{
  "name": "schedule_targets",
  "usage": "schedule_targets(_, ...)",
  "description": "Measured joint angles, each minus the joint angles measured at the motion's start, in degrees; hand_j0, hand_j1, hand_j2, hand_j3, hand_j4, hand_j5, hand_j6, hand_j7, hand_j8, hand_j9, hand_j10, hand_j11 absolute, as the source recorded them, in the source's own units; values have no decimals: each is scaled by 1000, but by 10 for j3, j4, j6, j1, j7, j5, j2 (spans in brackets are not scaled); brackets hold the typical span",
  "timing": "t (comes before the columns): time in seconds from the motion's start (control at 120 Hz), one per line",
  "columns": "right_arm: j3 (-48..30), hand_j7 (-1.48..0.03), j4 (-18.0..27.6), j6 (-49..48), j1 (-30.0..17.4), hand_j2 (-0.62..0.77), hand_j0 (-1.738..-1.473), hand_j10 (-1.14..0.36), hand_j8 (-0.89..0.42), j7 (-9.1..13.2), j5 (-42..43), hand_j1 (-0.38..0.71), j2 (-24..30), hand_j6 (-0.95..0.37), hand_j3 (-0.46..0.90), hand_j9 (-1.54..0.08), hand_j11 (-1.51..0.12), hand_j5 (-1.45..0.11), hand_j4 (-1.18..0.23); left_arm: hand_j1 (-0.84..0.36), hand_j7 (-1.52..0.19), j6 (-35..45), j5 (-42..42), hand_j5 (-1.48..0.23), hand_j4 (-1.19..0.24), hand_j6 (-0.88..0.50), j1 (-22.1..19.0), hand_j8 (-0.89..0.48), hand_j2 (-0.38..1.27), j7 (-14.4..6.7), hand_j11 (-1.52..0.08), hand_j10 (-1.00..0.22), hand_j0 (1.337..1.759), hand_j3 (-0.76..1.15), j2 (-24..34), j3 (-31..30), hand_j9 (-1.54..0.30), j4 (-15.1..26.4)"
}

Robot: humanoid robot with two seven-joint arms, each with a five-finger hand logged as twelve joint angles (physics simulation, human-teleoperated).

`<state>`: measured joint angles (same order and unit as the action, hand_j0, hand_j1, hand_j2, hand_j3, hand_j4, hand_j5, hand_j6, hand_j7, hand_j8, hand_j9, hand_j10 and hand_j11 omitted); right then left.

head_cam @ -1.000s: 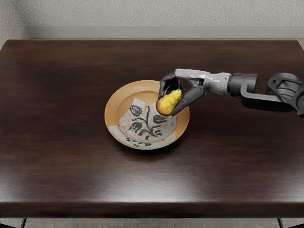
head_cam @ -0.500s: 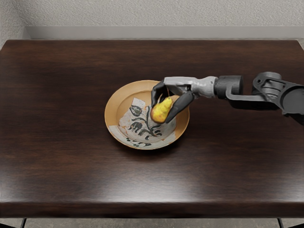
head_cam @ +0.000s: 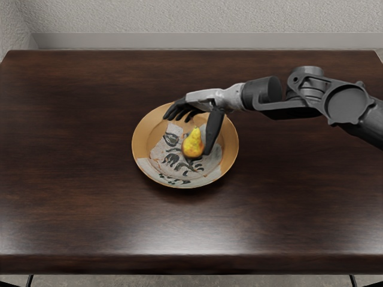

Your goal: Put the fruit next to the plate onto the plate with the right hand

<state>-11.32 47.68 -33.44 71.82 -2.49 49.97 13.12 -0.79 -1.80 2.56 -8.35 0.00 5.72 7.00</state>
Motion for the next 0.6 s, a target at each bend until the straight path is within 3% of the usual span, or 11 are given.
schedule_targets(0.092,-4,-210,5,-6,0,72,-1658,-108,-77,-5,-3,-213,23,-118,0,-224,-223,-224,-155,331,-20,0,0,-20,-15,-16,0,-16,3,0,-20,-15,1658,0,0,0,-20,0)
schedule_targets(0.258,-10,-93,24,-14,-1,32,-1658,-48,-35,-65,-15,-289,113,-54,0,-99,-99,-99,-70,331,-19,0,0,-19,-15,-15,0,-15,3,0,-19,-15,1658,0,0,0,-19,0)
schedule_targets(0.375,-11,-52,28,-15,-6,19,-1658,-28,-21,-94,-18,-316,157,-32,0,-56,-56,-56,-40,331,-19,0,0,-19,-15,-15,0,-15,3,0,-19,-15,1658,0,0,0,-19,0)
schedule_targets(0.6,-10,-17,29,-15,-11,8,-1658,-11,-9,-112,-18,-339,240,-13,0,-19,-19,-19,-15,331,-19,0,0,-19,-15,-15,3,-15,3,0,-19,-15,1658,0,0,0,-19,1)
